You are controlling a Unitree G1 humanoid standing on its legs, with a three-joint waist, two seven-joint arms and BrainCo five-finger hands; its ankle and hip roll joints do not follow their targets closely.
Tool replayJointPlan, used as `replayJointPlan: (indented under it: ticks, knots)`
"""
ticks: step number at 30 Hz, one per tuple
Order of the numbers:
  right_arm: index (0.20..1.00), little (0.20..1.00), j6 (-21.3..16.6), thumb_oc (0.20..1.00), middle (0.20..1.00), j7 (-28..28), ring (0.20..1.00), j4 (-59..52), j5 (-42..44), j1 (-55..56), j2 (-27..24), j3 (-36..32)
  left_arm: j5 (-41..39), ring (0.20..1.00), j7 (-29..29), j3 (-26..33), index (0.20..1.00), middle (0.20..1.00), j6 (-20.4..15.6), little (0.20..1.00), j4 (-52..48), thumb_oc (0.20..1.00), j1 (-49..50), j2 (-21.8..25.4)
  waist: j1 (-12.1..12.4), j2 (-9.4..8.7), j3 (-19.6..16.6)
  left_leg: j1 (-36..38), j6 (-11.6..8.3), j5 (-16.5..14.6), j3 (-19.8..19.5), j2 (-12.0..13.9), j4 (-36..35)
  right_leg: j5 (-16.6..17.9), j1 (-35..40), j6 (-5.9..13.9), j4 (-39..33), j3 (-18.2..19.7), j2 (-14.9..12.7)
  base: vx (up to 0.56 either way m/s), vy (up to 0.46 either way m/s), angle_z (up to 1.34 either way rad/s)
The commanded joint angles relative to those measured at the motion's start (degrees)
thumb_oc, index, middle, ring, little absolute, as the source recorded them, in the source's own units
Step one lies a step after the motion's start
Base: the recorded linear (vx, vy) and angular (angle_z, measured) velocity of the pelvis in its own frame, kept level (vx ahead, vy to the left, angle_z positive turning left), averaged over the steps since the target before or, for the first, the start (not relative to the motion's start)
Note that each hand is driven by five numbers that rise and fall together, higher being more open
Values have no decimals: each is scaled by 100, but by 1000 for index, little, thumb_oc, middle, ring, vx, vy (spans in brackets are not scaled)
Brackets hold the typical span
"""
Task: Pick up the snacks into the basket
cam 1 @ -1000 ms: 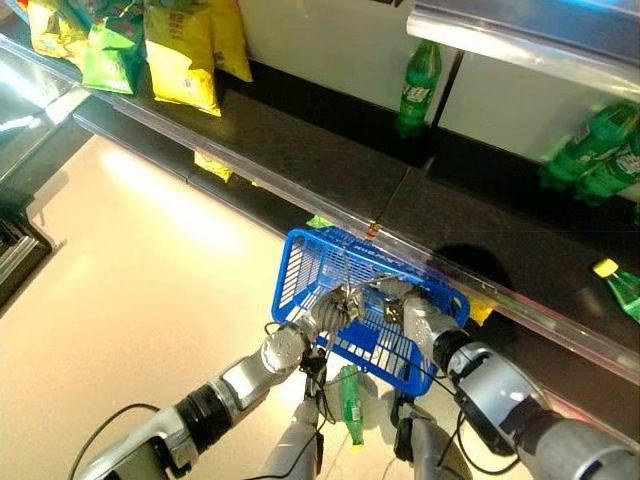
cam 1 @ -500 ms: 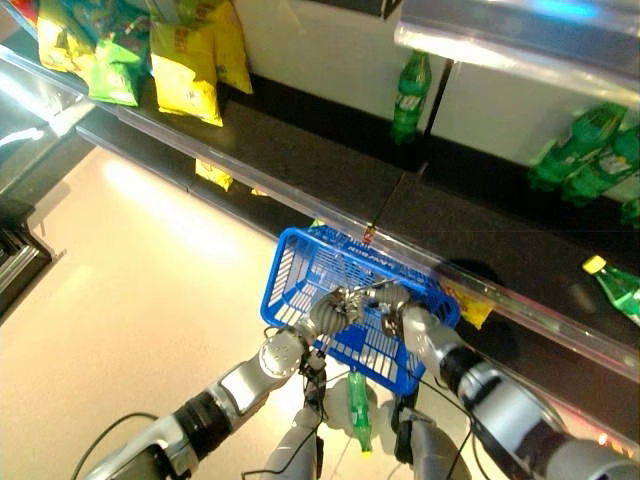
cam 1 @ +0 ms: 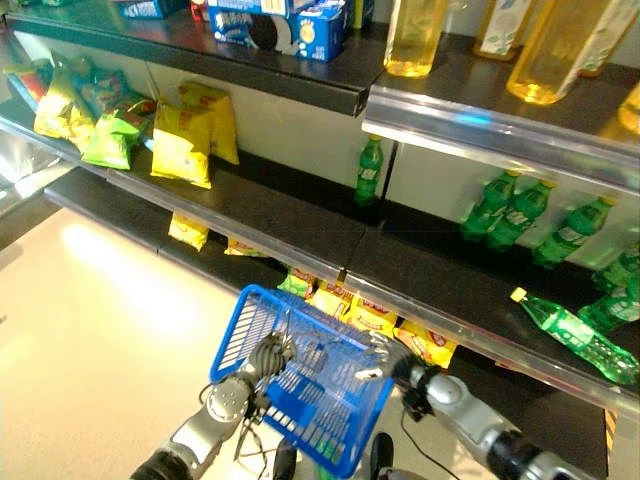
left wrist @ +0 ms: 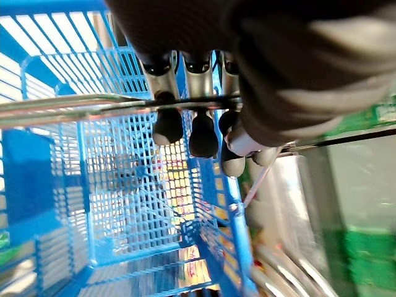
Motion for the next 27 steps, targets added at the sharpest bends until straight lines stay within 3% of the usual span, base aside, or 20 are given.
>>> replayJointPlan:
  ticks: [1, 6, 11, 14, 17, 18, 22, 27]
  knots:
    - [1000, 1000, -503, 1000, 1000, 115, 1000, -842, -317, 158, -532, -469, 287, 200, 105, 477, 200, 200, -501, 200, -188, 200, -240, 47, -92, -168, -204, -45, -54, -389, 166, 31, 110, 18, 380, 708, -494, 359, -356, 25, 42, -50]
    - [1000, 1000, -731, 1000, 1000, 242, 1000, -1995, -476, 1011, -1498, -1580, 377, 200, 56, 962, 200, 200, -535, 200, -81, 200, 54, 38, -295, -213, -274, 45, -26, -441, 355, 62, 90, 44, 297, 730, -463, 527, -317, 20, 22, -27]
    - [1000, 1000, -808, 1000, 1000, -25, 1000, -2125, -938, 1254, -2191, -2565, 369, 200, 34, 1265, 200, 200, -576, 200, -128, 200, 201, 72, -424, -229, -269, 34, -18, -487, 507, 109, 113, 60, 107, 760, -384, 729, -249, -10, 17, -22]
    - [1000, 1000, -698, 1000, 1000, -315, 1000, -1842, -1745, 904, -2676, -2732, 278, 200, 58, 1340, 200, 200, -590, 200, -212, 200, 209, 93, -444, -231, -176, -40, -14, -493, 583, 119, 175, 75, -54, 760, -318, 833, -204, -40, 7, -37]
    - [1000, 1000, -578, 1000, 1000, -643, 1000, -1329, -2720, 6, -3346, -2322, 232, 200, 88, 1286, 200, 200, -626, 200, -302, 200, 179, 112, -388, -198, -14, -130, -13, -504, 652, 128, 225, 111, -214, 752, -281, 923, -169, -79, -7, -38]
    - [1000, 1000, -441, 1000, 1000, -838, 1000, -868, -3222, -838, -3602, -1758, 225, 200, 125, 1134, 200, 200, -640, 200, -313, 200, 94, 157, -322, -180, 97, -228, -21, -484, 691, 133, 275, 154, -329, 748, -281, 952, -152, -90, -9, -36]
    - [1000, 1000, -264, 1000, 1000, -912, 1000, -445, -3802, -2093, -3753, -789, 163, 200, 194, 1015, 200, 200, -655, 200, -365, 200, -21, 172, -290, -147, 236, -353, -40, -439, 722, 138, 310, 200, -472, 740, -273, 972, -130, -57, -32, -18]
    - [1000, 1000, -166, 1000, 1000, -946, 1000, 173, -3941, -3378, -3574, 250, 94, 200, 237, 876, 200, 200, -655, 200, -396, 200, -143, 71, -286, -13, 371, -510, -73, -344, 734, 129, 296, 217, -618, 713, -260, 970, -117, -38, -49, -2]
